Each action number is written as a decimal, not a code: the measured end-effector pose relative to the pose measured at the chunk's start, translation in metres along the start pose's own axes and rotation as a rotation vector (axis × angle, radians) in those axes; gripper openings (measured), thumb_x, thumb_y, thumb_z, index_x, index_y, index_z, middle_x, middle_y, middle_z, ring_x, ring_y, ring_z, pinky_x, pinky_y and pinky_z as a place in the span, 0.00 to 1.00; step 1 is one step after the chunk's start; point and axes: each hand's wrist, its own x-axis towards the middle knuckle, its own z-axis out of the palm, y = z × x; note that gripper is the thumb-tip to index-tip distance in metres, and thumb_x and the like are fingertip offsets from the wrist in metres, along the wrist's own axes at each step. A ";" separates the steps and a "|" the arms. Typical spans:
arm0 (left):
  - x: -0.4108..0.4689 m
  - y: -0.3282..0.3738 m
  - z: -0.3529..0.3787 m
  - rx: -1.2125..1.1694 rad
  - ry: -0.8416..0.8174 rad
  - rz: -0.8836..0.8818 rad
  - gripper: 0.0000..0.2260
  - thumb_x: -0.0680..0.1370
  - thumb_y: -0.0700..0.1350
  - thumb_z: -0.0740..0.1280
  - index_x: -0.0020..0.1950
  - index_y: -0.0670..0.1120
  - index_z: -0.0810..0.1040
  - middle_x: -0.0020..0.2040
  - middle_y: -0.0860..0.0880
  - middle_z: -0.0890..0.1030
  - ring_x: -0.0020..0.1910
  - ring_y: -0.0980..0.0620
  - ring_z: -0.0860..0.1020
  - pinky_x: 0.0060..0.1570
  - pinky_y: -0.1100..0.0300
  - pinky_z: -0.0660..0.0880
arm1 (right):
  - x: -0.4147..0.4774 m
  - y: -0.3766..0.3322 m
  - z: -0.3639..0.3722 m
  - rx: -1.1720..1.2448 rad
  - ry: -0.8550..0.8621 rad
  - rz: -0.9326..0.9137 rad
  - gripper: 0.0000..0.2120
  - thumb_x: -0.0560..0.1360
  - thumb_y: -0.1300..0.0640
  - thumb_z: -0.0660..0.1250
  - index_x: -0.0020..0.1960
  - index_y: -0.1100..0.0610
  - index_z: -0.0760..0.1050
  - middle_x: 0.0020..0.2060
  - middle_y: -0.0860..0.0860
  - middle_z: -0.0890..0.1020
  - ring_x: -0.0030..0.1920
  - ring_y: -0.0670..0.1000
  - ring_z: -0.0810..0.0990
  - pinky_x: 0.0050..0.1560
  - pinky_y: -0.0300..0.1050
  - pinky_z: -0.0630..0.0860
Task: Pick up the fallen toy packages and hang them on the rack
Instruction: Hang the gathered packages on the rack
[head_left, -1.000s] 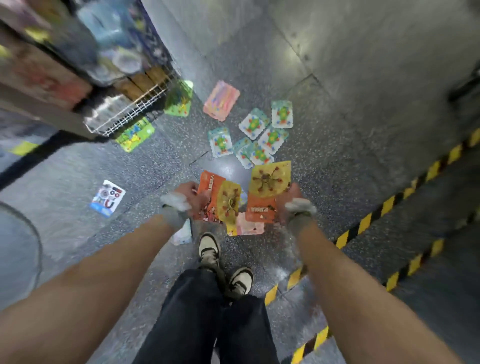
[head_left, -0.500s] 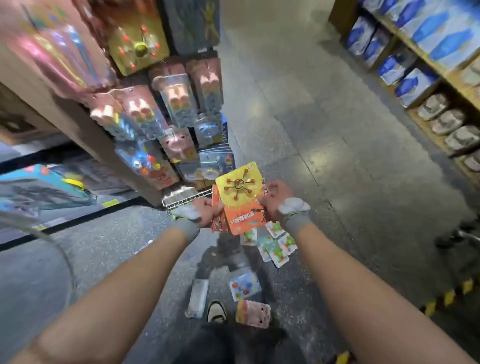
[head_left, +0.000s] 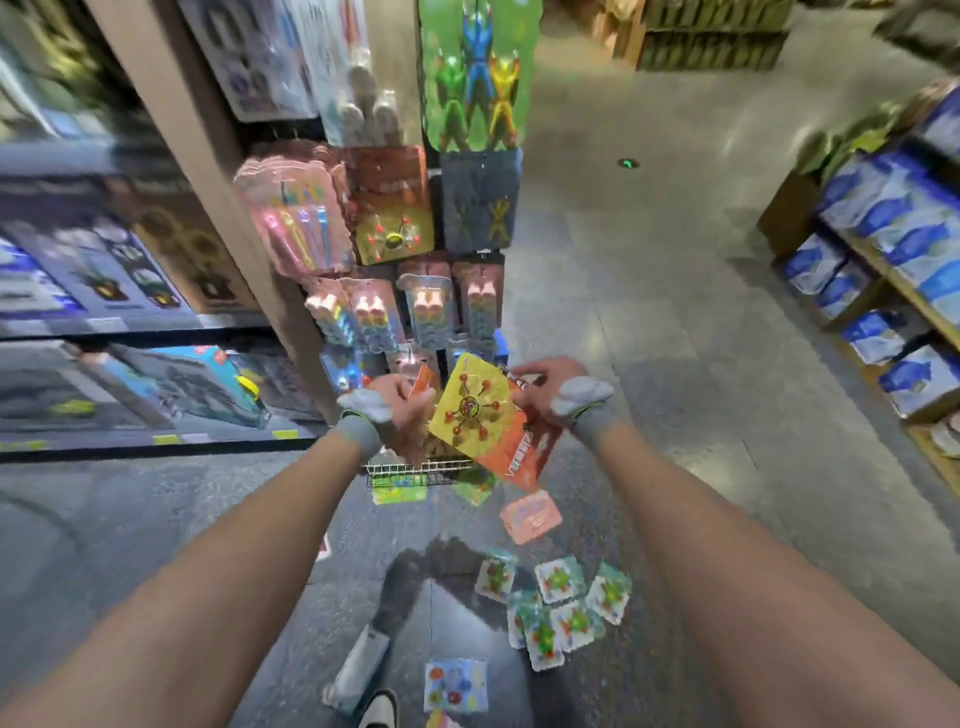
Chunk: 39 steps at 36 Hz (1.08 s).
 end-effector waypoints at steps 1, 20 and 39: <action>-0.008 0.010 -0.008 -0.008 0.012 0.015 0.21 0.75 0.62 0.68 0.34 0.49 0.67 0.31 0.49 0.71 0.32 0.49 0.69 0.31 0.58 0.62 | -0.001 -0.007 -0.006 -0.043 -0.018 -0.039 0.20 0.69 0.55 0.75 0.61 0.49 0.80 0.54 0.51 0.83 0.53 0.52 0.82 0.52 0.41 0.77; 0.021 0.042 -0.151 0.707 0.077 0.233 0.04 0.75 0.51 0.71 0.49 0.59 0.81 0.50 0.53 0.82 0.42 0.49 0.77 0.41 0.60 0.73 | 0.047 -0.157 -0.044 -0.594 -0.040 -0.282 0.05 0.65 0.54 0.75 0.39 0.47 0.80 0.38 0.44 0.82 0.41 0.49 0.81 0.38 0.40 0.76; 0.108 0.045 -0.236 0.833 -0.208 0.556 0.25 0.71 0.52 0.75 0.66 0.52 0.75 0.57 0.50 0.82 0.54 0.46 0.81 0.54 0.55 0.78 | 0.099 -0.296 0.000 -0.841 -0.064 -0.243 0.18 0.68 0.64 0.68 0.56 0.54 0.83 0.52 0.52 0.84 0.51 0.50 0.82 0.48 0.44 0.81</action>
